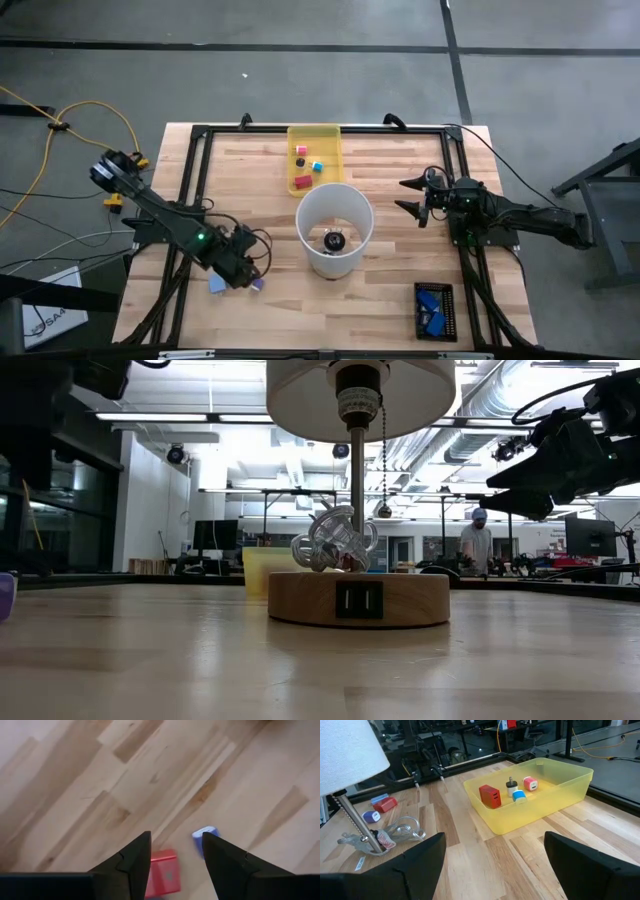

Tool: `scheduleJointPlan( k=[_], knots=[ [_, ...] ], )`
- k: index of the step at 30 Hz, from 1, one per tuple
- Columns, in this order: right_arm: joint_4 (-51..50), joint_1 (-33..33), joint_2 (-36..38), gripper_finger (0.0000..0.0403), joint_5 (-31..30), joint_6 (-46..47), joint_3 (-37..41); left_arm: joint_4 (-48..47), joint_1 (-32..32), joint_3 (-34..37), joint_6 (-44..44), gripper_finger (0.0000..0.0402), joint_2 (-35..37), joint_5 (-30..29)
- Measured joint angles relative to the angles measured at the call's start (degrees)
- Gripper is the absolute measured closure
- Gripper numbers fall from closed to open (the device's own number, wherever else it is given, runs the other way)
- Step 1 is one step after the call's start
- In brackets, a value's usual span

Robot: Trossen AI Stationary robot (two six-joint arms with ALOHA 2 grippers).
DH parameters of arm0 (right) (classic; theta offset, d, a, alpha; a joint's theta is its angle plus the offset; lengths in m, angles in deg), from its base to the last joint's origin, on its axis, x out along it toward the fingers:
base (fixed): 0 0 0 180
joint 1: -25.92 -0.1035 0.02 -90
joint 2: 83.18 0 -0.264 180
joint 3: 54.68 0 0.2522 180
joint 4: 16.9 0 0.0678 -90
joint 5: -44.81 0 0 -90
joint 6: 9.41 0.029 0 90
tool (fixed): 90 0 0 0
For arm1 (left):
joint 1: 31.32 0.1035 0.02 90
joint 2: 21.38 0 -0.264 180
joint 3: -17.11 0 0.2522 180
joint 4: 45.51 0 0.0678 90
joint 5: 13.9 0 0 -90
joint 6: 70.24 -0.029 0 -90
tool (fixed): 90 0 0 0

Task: Pick & Place Office items
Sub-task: Put the purple charger adapter into the yellow bin

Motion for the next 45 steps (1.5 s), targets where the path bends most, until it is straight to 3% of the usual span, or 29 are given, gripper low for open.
scheduleJointPlan(
  k=[13, 20, 30, 45],
  knots=[
    [0.0, 0.01, -0.01, 0.0078, 0.0, 0.01, 0.0, 12.58, -0.93, -0.22, 3.39, 0.0232, -7.09, 0.15],
    [-0.01, 0.0, 0.0, 0.0078, 0.0, 0.01, 0.0, 10.92, -2.79, -5.05, 6.97, 0.0236, -11.51, 0.35],
    [0.0, 0.02, 0.0, 0.0078, 0.0, 0.02, 0.0, 3.9, -5.84, -9.2, 20.21, 0.0248, -16.29, 3.2],
    [-0.01, 0.01, -0.01, 0.0078, 0.0, 0.0, 0.0, 3.21, -3.68, -8.96, 20.35, 0.0248, -19.92, 5.72]
  ],
)
